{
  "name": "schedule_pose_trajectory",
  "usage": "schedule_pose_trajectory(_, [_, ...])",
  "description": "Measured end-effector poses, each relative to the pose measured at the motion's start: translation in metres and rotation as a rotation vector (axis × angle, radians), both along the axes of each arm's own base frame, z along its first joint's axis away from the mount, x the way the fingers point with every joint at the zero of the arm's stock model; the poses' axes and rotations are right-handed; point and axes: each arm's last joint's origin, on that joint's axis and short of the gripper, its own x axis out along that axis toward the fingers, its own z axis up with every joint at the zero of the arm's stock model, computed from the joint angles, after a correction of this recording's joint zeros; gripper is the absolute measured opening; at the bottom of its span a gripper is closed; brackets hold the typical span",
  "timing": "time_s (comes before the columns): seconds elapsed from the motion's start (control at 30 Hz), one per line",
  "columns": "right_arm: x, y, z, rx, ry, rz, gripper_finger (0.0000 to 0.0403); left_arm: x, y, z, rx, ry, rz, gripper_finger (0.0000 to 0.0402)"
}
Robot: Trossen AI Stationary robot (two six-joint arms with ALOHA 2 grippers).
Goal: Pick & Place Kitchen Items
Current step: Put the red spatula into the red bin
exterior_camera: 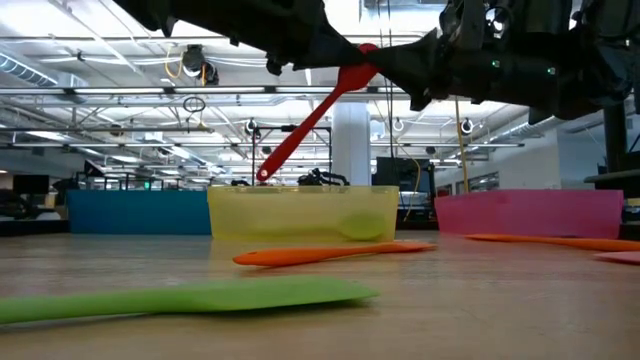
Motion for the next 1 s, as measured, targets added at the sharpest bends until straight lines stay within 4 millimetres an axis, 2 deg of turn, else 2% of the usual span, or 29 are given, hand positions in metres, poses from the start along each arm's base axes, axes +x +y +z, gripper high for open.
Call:
schedule_pose_trajectory(0.23, [0.001, 0.000, -0.002, -0.005, 0.021, 0.000, 0.0010, 0.000, 0.001, -0.004, 0.004, 0.040, -0.004, 0.0043])
schedule_pose_trajectory(0.37, [0.001, 0.000, -0.004, -0.019, 0.037, -0.005, 0.0008, -0.001, 0.001, -0.005, -0.068, 0.033, 0.010, 0.0045])
schedule_pose_trajectory(0.6, [-0.002, -0.003, -0.005, -0.043, 0.142, -0.130, 0.0008, -0.001, 0.002, -0.005, -0.075, 0.034, 0.019, 0.0046])
schedule_pose_trajectory(0.8, [-0.019, -0.005, 0.005, -0.045, 0.238, -0.210, 0.0009, -0.002, 0.001, -0.008, -0.072, 0.067, 0.015, 0.0047])
schedule_pose_trajectory(1.0, [-0.056, 0.000, 0.014, -0.036, 0.179, -0.240, 0.0011, -0.002, 0.002, -0.010, -0.071, 0.084, 0.018, 0.0062])
